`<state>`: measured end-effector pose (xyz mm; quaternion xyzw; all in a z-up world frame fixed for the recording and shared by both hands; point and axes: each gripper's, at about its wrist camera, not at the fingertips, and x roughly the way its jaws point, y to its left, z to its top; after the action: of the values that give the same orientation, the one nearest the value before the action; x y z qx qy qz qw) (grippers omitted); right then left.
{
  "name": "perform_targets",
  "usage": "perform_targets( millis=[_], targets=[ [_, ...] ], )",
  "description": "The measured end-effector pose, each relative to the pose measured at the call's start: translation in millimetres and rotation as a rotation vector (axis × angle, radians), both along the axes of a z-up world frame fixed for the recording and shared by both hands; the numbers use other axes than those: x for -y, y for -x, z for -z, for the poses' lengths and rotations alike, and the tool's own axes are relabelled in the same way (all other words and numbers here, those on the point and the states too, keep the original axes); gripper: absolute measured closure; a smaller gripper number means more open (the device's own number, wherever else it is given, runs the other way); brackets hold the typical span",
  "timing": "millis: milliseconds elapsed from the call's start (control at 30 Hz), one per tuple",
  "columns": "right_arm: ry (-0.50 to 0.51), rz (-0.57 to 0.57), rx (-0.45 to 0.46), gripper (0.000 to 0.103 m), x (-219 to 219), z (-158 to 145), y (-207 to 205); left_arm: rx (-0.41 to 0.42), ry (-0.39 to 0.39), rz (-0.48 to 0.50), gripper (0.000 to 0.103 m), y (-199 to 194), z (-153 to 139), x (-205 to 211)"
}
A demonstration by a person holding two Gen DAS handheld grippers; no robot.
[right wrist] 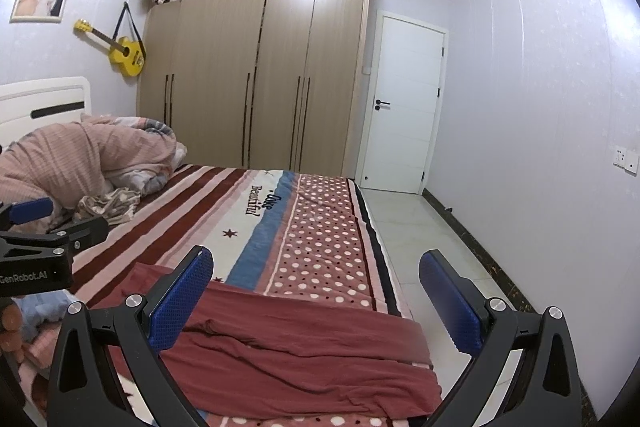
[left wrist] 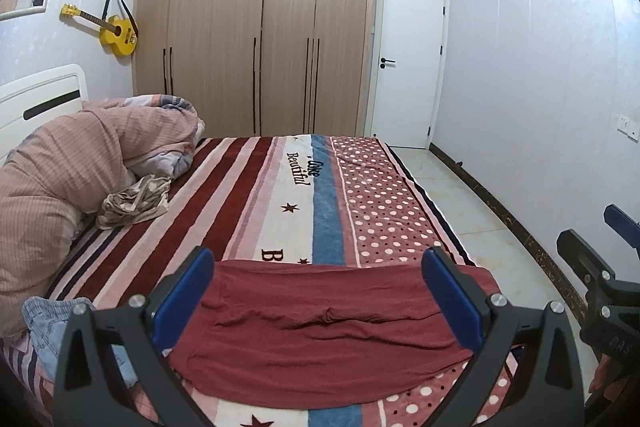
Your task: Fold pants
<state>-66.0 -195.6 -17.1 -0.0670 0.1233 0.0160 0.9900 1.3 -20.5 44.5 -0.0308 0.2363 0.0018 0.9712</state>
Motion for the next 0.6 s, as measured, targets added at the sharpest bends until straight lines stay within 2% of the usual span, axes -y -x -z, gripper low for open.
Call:
perform_targets(
  millis=[100,333,533,600],
  targets=[
    [0.002,0.003,-0.022,0.001,-1,3,-3,0.000,0.001,-0.002,0.001,0,1,0],
    [0.028,0.001,0.005,0.001,-1,3,-2,-0.004,-0.001,-0.002,0.001,-1,1,0],
    [-0.013,0.016,-0.023,0.001,3,7,-10,-0.029,0.002,0.001,0.001,-5,7,1],
    [-0.027,0.013,-0.043,0.001,5,12,-15,-0.063,0.005,0.011,0.001,-10,13,2]
  ],
)
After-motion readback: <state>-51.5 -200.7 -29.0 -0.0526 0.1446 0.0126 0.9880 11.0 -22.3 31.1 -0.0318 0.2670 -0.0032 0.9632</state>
